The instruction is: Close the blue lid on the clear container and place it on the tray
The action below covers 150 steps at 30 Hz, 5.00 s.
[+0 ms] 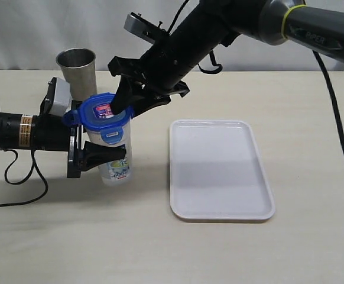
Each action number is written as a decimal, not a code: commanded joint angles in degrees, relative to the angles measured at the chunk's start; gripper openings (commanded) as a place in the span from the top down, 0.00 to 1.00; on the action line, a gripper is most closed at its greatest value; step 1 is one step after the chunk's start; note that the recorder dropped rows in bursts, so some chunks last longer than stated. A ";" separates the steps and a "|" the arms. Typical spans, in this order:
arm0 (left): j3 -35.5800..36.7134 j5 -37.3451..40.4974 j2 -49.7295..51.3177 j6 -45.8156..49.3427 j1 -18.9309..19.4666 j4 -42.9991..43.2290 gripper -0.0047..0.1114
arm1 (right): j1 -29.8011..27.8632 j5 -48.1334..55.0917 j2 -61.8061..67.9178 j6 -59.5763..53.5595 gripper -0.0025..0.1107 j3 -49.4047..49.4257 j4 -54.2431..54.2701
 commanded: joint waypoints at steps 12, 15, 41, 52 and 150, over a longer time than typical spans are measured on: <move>-0.17 -0.45 -0.41 -0.48 -0.15 -0.61 0.96 | -0.32 0.62 0.57 -5.61 0.56 0.19 -1.87; -0.17 -0.45 -0.41 -0.48 -0.15 -0.84 0.96 | -0.32 -1.25 -1.70 -9.27 0.48 0.19 -3.55; -0.17 -0.45 -0.41 -0.48 -0.15 -0.84 0.96 | 19.94 -23.40 -13.09 -29.94 0.64 16.97 -46.16; -0.17 -0.45 -0.41 -1.94 -0.15 -0.79 0.96 | 19.94 -32.68 -13.09 -35.52 0.61 28.00 -51.84; -0.17 -0.45 -0.41 40.29 -6.07 -7.64 0.96 | 13.95 -5.71 -9.00 -41.91 0.67 11.05 -32.36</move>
